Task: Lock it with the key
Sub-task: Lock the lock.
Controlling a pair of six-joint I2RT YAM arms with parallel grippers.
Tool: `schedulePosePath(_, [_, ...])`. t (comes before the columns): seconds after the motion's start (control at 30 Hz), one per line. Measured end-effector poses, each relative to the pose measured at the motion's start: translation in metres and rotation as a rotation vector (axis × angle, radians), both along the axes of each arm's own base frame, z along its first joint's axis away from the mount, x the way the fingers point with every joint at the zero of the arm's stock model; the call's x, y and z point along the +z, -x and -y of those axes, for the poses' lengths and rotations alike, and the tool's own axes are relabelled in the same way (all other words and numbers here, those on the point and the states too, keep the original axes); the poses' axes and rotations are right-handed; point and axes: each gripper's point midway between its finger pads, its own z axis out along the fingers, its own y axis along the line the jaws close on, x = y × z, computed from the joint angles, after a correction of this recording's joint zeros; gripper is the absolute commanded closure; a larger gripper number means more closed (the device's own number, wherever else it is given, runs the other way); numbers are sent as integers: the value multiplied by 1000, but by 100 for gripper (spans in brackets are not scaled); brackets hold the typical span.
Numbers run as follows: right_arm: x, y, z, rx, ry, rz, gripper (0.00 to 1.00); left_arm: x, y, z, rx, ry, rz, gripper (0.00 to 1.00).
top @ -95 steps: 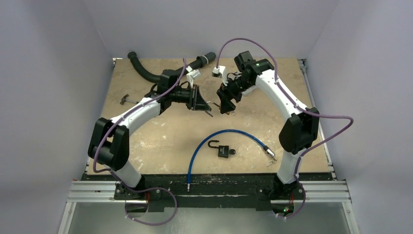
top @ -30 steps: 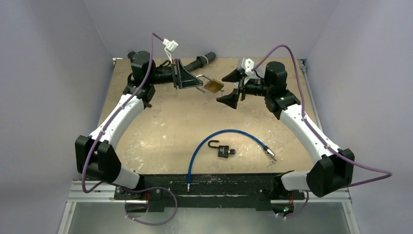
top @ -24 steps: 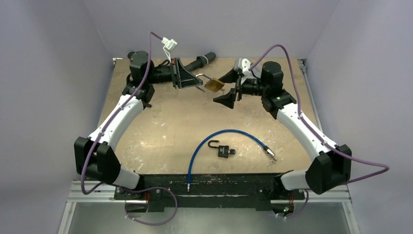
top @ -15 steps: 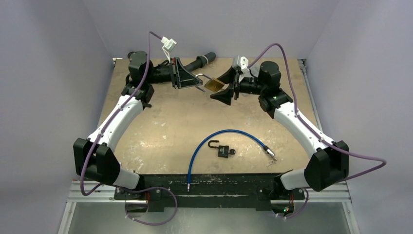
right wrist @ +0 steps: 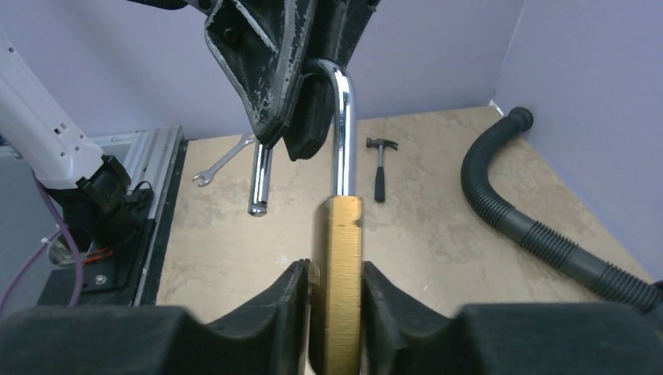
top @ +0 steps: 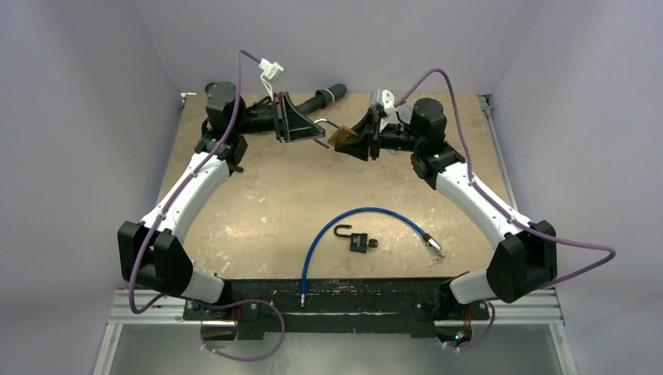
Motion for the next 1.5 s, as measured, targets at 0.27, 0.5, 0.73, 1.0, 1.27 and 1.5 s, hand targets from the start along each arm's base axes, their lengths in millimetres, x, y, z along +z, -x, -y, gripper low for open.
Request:
schedulePosePath(0.27, [-6,0,-1,3,7,-70,100,-9,-3,-5,6,-37,29,42])
schedulePosePath(0.5, [-31,10,0,24,93,-223,100,-4,-23,-37,94,-209,285,14])
schedulePosePath(0.73, [-40,13,6,21,187,-287,100,-36,-17,-50,53,-405,502,11])
schedulePosePath(1.0, [-54,19,13,38,284,-330,100,-62,5,-29,-69,-521,639,20])
schedulePosePath(1.27, [-68,24,16,57,369,-357,100,-68,4,-15,-88,-586,755,40])
schedulePosePath(1.5, [-71,34,12,78,390,-370,100,-74,3,-3,-103,-655,851,51])
